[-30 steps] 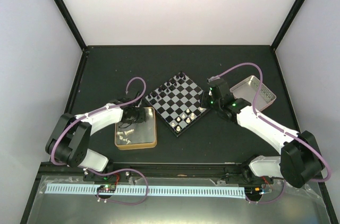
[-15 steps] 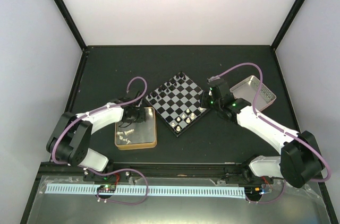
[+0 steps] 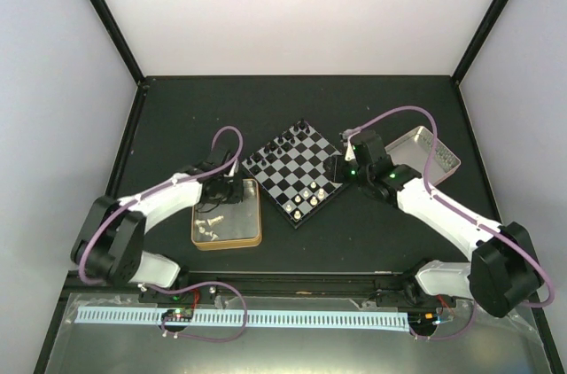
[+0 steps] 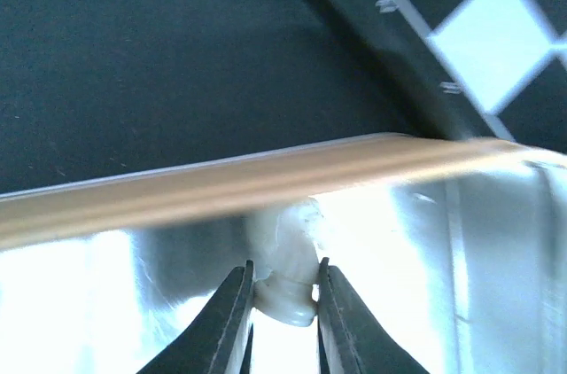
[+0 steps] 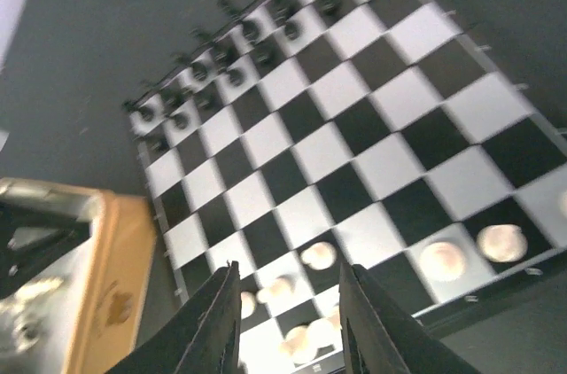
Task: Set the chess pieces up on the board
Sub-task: Pick up the chess piece from the storage box, then place the chess piece on the chessboard, then pick up the chess piece from the storage box.
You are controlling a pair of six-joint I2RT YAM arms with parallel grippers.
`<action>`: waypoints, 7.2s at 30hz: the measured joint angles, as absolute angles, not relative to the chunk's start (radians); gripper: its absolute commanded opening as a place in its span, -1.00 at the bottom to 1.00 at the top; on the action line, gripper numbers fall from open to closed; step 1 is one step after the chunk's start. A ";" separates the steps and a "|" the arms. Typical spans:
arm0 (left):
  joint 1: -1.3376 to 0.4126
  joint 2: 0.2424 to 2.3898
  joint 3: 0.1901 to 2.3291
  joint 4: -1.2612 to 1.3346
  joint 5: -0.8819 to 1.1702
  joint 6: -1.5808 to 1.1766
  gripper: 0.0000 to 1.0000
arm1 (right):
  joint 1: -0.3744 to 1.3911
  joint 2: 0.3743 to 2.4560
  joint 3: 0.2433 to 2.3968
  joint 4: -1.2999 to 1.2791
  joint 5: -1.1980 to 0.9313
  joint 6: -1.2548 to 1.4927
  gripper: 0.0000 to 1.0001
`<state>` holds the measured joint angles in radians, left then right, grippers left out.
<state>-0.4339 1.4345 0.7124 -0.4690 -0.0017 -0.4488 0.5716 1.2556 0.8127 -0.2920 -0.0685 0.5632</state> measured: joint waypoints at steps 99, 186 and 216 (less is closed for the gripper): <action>-0.447 0.844 0.585 -0.310 0.205 -0.559 0.36 | 0.946 1.358 0.647 -0.118 0.126 0.375 -0.97; -0.446 1.413 0.789 -1.015 -0.063 -0.646 -0.14 | 0.869 1.313 0.759 -0.301 0.156 0.440 -0.03; -0.446 1.594 0.865 -0.998 -0.034 -0.465 -0.67 | 0.817 1.460 1.023 -0.520 0.188 0.572 -0.22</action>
<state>-0.4461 1.5940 0.8646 -0.9977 -0.0341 -0.4652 0.8169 1.4601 1.0229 -0.5198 0.1883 0.5716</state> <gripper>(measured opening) 0.236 0.390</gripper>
